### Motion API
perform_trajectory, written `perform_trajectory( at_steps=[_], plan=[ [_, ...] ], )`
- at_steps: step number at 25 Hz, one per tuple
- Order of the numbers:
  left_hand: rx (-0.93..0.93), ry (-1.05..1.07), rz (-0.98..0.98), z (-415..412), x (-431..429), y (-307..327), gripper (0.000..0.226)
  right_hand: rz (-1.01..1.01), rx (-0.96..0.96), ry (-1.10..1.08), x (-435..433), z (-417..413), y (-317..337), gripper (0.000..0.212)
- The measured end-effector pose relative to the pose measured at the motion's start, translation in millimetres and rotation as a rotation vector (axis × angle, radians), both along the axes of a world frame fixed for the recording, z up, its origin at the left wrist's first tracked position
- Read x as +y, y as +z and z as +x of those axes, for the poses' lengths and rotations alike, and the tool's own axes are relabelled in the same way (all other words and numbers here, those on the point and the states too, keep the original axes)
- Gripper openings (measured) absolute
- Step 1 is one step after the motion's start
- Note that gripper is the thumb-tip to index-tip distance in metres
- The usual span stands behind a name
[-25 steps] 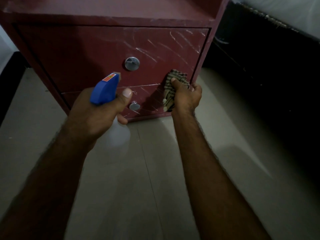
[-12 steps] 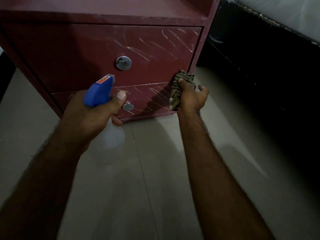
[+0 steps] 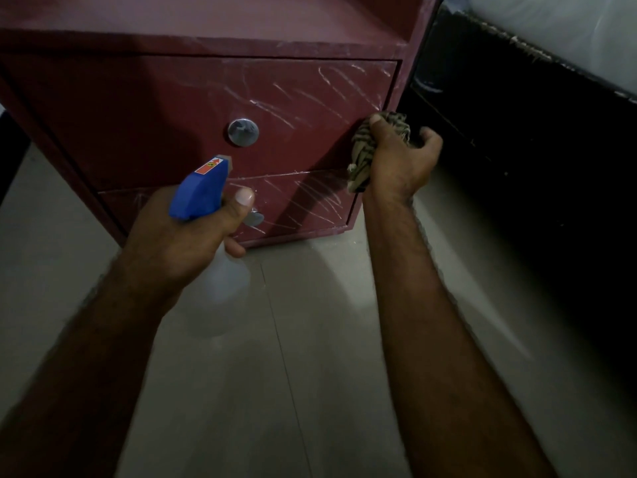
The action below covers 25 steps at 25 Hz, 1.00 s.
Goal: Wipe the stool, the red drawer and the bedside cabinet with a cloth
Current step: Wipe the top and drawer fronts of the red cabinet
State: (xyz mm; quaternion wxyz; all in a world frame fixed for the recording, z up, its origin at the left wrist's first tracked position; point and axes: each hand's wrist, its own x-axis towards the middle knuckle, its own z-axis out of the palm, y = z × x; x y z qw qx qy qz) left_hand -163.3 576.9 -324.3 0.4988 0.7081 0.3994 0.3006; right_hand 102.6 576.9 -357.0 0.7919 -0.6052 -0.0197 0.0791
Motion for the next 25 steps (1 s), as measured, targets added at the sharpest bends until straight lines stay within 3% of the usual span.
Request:
perform_trajectory(
  at_steps=[7,12,17,21,25],
  plan=[
    [-0.014,-0.012,0.012,3,-5,5,0.031,-0.034,0.181,0.072,-6,-8,-23,0.076],
    [-0.032,-0.012,0.018,0,-3,5,0.004,0.058,0.117,0.044,3,-1,3,0.070],
    [-0.044,-0.016,0.028,-5,1,8,0.007,0.127,0.046,0.011,11,6,20,0.067],
    [-0.047,-0.031,0.046,-4,-1,12,0.004,0.095,0.117,0.015,6,-3,5,0.068],
    [-0.030,-0.035,0.069,-4,-2,13,0.015,0.127,0.097,0.002,9,-4,20,0.066]
  ],
)
